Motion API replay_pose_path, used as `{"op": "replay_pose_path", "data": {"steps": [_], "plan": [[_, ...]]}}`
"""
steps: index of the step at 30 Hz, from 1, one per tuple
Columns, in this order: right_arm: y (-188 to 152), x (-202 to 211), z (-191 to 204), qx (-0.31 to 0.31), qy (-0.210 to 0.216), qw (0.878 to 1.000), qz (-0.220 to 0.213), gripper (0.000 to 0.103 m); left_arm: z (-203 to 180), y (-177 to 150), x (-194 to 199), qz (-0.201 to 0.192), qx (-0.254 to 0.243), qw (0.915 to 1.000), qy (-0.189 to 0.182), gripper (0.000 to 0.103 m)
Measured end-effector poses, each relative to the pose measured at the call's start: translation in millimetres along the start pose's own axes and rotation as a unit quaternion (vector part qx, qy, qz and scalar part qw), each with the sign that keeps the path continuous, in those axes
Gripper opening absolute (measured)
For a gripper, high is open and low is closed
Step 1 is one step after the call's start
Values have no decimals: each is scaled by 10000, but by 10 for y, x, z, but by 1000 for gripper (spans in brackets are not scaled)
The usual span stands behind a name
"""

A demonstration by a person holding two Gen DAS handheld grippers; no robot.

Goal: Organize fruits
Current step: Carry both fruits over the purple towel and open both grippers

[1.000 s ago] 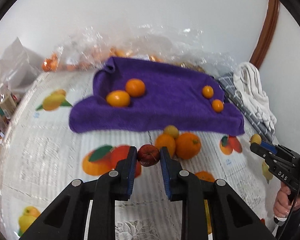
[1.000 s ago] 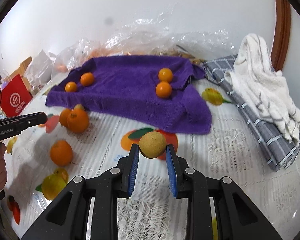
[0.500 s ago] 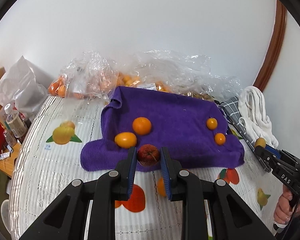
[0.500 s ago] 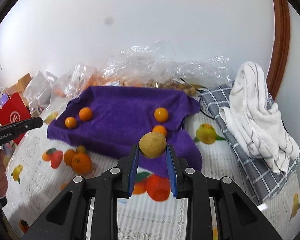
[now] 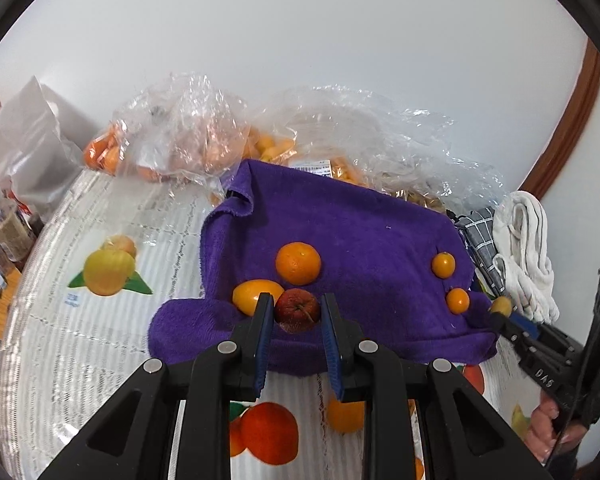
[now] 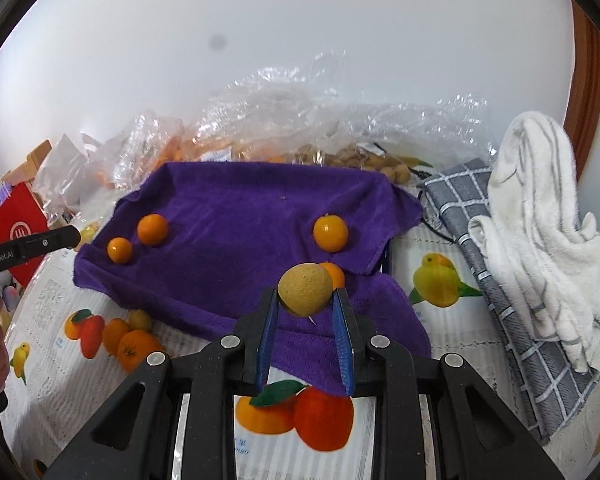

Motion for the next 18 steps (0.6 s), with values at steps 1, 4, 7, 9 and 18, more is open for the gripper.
{"op": "replay_pose_path", "data": {"steps": [1,4,7,9,18], "plan": [[-15,-49,-11,-16,-5,10000,63,27,-2,5,-45,39,24,10000,-25,23],[-68,-204,-49,-45,-15,9996,267,27,-22,11,-162,133,38,9999,-56,23],[-92,-321,-73,-70,-18,9992,395,27,-76,5,-308,252,14,9997,-53,23],[-93,-382,-87,-94,9,9989,451,27,-112,0,-391,341,-24,9994,-17,23],[-52,-523,-116,-123,200,9979,597,27,-214,-23,-726,709,-150,9967,358,23]]}}
Point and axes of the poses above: each gripper's, at about its wrist camera, not at the fingertips, and x roughly against the way its jaws point, z to its left, y to its top, the point moved 4 cm from there along -x, roughly the way its jaws point, and after that the axes turned 4 degrees about -y, right-handed, at the moved point
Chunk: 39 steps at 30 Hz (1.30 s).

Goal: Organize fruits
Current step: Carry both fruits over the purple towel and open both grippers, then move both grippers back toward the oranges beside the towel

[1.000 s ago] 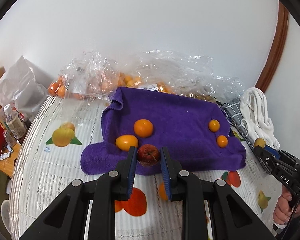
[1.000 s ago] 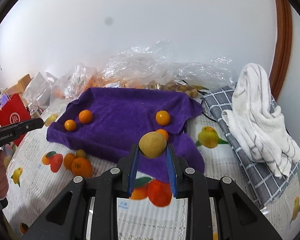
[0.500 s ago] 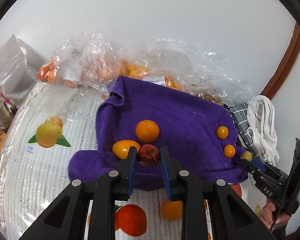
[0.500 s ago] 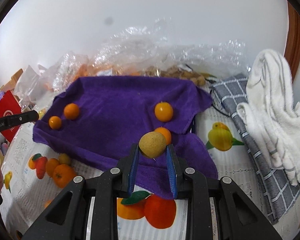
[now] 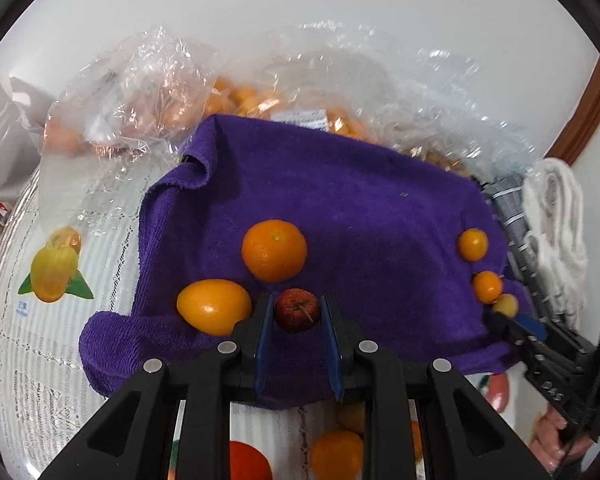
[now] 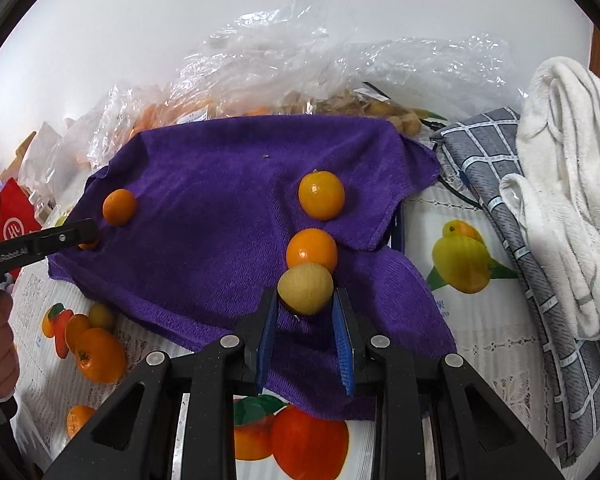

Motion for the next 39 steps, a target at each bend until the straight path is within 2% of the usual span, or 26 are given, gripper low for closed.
{"op": "replay_pose_path", "data": {"steps": [5,10,16,18,20,22,23,26,30,35,39], "plan": [[-7,-1,11,38,5,10000,23,29,-19,-16,-105,119,2,9999,5,23],[-18,96,-2,43,34,10000,31,43,-32,-29,-158,155,22,9999,20,23],[-61,360,3,-3,-112,9997,-210,48,-78,-39,-94,222,-28,9997,65,25],[-83,465,24,-60,-160,9993,-337,48,-66,-57,55,97,-39,9999,23,30],[-103,557,52,-95,-102,9990,-414,48,-21,-81,245,-92,-60,9999,30,43],[-129,660,82,-145,-164,9985,-511,48,39,-112,410,-276,-40,9996,68,50],[-144,707,100,-176,-216,9979,-580,48,78,-137,507,-386,-17,9992,81,51],[-208,807,198,-189,-202,9979,-583,48,226,-262,751,-543,47,9984,121,51],[-359,833,402,-16,-44,9996,-280,48,433,-496,890,-531,110,9981,293,51],[-599,902,736,180,130,9993,-314,64,702,-910,925,-362,187,9975,571,51],[-764,888,1008,433,240,9984,-260,64,882,-1169,932,-233,208,9968,730,51]]}}
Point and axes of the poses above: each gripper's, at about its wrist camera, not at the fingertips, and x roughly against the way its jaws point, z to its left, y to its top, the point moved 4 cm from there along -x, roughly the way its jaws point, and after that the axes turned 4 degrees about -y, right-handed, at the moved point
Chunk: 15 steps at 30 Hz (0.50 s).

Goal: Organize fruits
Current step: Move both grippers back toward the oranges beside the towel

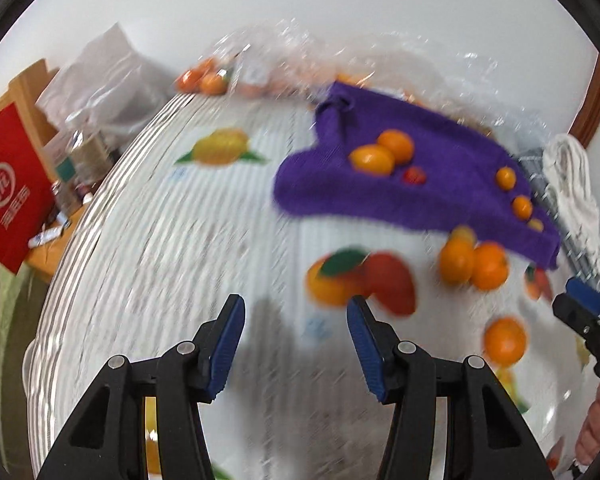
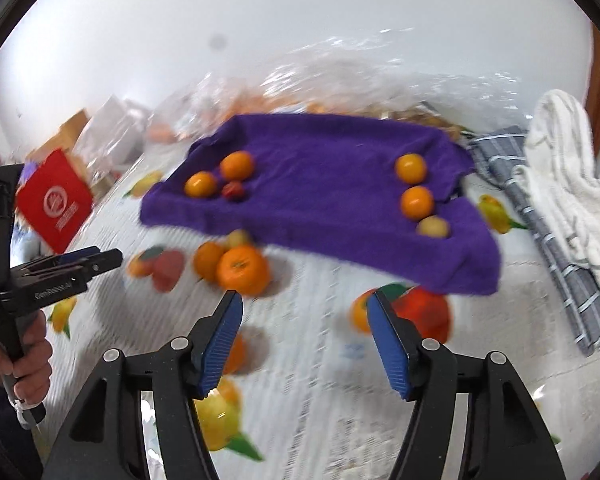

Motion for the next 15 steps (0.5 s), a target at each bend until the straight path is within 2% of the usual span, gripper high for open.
{"op": "replay_pose_path", "data": {"steps": [5,10,15], "plan": [[-189,-55,351,305,203,9993,1,64,185,-193,22,-65,2,9999,129,51],[-305,-180,515,452,166,9988,48,64,210,-254,53,-149,-73,9996,218,51],[-365,-326,567,514,70,9985,154,56,194,-288,52,-311,-99,9992,242,55]]}}
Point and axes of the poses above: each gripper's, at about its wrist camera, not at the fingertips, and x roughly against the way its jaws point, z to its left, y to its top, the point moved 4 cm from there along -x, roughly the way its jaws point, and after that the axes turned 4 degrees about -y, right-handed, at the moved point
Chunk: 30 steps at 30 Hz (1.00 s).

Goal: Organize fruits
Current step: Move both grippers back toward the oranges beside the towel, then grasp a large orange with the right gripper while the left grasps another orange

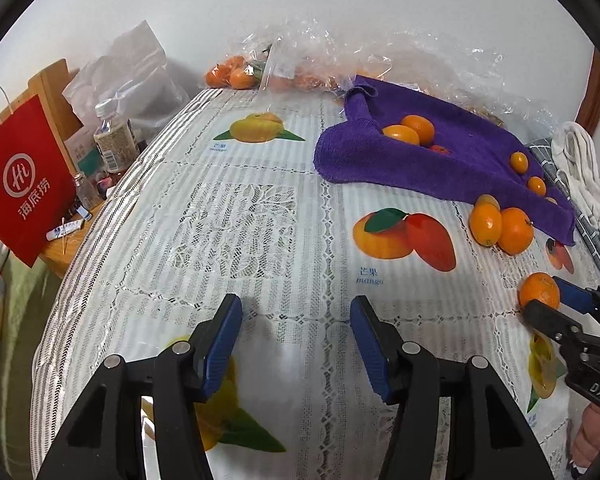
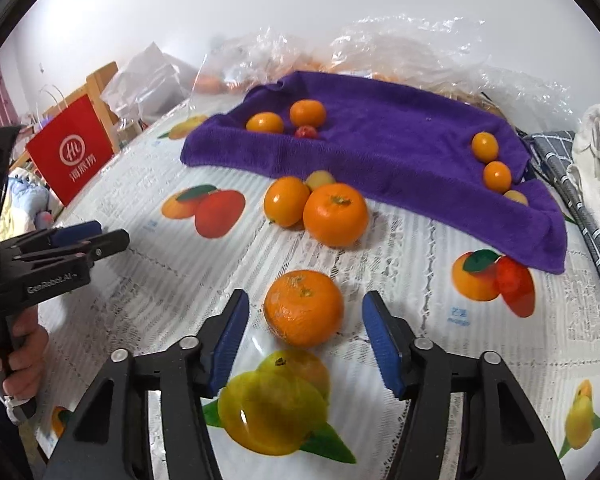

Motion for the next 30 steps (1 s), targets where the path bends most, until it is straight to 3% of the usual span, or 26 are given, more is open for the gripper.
{"op": "replay_pose_path", "data": {"steps": [5,11,18,26,30], "plan": [[-30,-68,9,22,-72,10000,16,42,-26,-7,-8,-20,-90,9999,87,59],[-42,25,-88,20,-61,10000,-74,42,-47,-13,-25,11,-141,9999,-4,65],[-125,270,-631,-225,-455,9980,-365,42,-73,-17,-8,78,-208,9997,75,65],[-239,342,-1326,-707,-854,9931,-372,42,-564,150,6,53,-380,9970,-676,64],[-298,331,-1472,-803,-928,9917,-382,42,-861,203,-116,147,-571,9952,-784,64]]}}
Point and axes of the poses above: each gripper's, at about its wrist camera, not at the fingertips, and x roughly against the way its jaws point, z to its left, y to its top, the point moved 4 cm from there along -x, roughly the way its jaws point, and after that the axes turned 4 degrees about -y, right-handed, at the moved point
